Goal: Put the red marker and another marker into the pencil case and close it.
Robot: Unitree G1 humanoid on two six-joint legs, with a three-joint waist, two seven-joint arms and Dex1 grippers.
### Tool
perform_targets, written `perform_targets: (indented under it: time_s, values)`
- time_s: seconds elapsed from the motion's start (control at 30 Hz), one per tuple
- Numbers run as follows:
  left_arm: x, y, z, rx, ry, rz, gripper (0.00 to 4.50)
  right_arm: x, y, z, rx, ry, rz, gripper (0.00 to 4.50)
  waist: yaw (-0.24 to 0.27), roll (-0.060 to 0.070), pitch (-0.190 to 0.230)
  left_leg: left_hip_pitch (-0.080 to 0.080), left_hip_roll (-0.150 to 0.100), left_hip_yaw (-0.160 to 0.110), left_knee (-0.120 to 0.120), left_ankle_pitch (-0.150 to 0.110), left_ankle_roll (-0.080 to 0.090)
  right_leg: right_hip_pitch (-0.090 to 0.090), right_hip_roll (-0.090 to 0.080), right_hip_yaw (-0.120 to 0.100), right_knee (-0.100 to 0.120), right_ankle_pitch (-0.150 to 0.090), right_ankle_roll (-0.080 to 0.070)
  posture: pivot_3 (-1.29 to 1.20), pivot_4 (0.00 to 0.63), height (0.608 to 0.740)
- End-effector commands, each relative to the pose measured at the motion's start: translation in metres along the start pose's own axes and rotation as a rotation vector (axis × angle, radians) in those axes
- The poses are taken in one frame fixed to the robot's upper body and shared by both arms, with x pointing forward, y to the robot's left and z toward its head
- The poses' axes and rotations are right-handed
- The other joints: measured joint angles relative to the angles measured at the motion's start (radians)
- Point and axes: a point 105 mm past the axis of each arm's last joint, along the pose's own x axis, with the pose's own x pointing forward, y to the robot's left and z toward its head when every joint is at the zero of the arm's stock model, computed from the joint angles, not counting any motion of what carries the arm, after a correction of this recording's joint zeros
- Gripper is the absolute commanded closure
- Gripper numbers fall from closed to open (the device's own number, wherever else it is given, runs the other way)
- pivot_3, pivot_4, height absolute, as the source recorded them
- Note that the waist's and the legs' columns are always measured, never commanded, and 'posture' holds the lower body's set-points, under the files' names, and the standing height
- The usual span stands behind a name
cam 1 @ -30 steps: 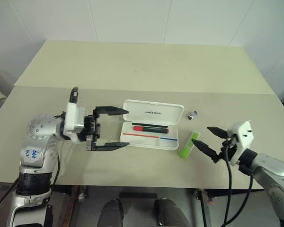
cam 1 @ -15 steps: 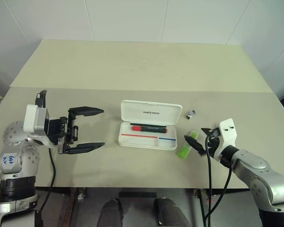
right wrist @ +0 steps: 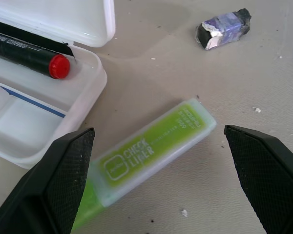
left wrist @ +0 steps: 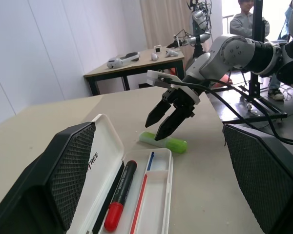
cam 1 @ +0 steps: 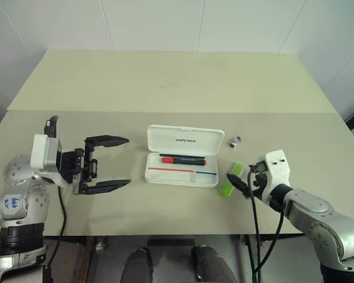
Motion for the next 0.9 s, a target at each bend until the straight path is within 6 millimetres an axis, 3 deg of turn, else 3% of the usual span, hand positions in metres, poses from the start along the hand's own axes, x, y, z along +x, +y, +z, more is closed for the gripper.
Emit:
perform_targets:
  time_s: [0.03, 0.43, 0.9]
  values:
    - [0.002, -0.002, 0.010, 0.049, -0.011, -0.006, 0.02, -0.003, 0.007, 0.009, -0.006, -0.033, -0.012, 0.00, 0.000, 0.000, 0.000, 0.000, 0.000, 0.000, 0.000, 0.000, 0.000, 0.000, 0.000, 0.000, 0.000, 0.000, 0.000, 0.00, 0.150, 0.740]
    - [0.001, -0.002, 0.013, 0.047, -0.029, -0.004, 0.02, 0.000, -0.004, 0.001, 0.024, 0.016, -0.139, 0.00, -0.001, 0.000, 0.000, 0.000, 0.000, 0.000, -0.002, 0.000, -0.001, -0.001, 0.000, 0.000, 0.000, 0.000, -0.001, 0.00, 0.150, 0.740]
    - [-0.019, -0.004, 0.017, 0.033, 0.000, -0.001, 0.02, 0.008, -0.006, -0.001, 0.034, 0.088, -0.213, 0.00, -0.002, -0.004, -0.003, 0.000, 0.000, 0.001, -0.004, 0.000, -0.001, -0.002, 0.000, 0.000, -0.001, -0.002, -0.003, 0.00, 0.150, 0.740]
